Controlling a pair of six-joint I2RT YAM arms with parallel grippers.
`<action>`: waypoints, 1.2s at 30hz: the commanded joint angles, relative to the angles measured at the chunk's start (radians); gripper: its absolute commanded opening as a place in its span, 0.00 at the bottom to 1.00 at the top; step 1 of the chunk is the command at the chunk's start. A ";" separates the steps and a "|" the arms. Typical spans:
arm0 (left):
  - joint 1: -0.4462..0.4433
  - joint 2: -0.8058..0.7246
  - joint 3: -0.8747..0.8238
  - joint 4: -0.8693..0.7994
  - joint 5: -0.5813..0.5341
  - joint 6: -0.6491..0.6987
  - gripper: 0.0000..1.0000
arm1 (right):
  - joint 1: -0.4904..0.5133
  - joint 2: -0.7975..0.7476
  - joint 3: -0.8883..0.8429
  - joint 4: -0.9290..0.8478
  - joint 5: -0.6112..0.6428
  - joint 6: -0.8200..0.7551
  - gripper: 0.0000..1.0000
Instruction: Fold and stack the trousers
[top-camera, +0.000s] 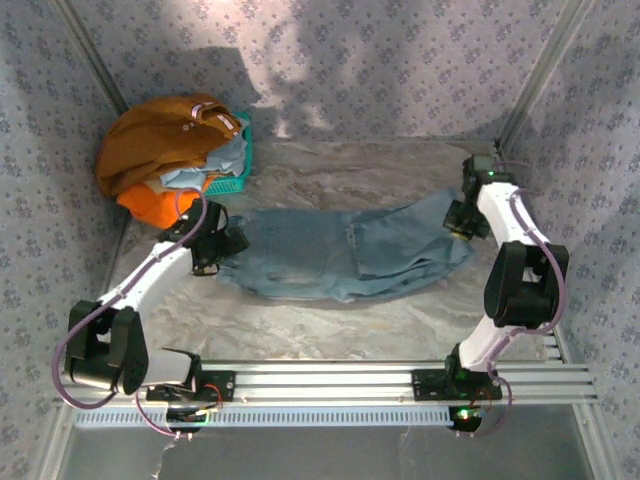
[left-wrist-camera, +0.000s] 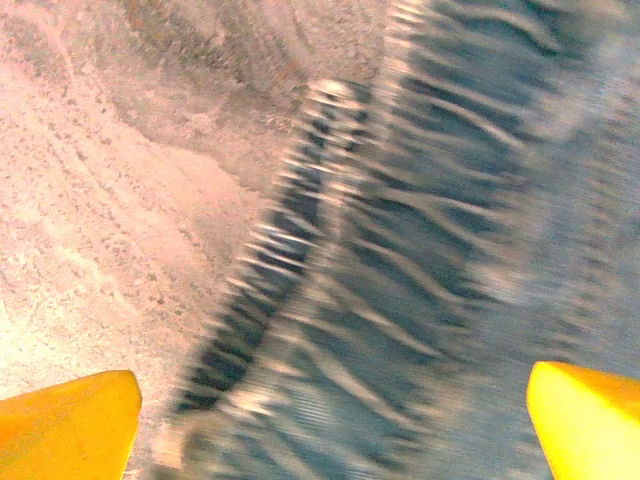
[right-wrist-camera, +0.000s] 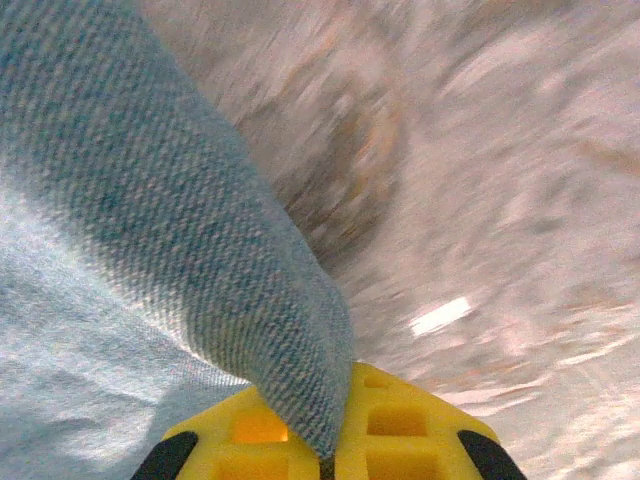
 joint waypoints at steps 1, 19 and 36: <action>0.004 0.023 -0.017 -0.020 0.001 -0.010 0.98 | -0.025 0.003 0.132 -0.084 0.149 -0.032 0.00; -0.083 0.291 0.014 0.092 0.032 0.021 0.54 | 0.396 -0.071 0.365 -0.183 -0.065 0.033 0.00; -0.117 0.345 -0.012 0.155 0.053 0.029 0.52 | 0.930 0.357 0.737 -0.045 -0.163 0.301 0.00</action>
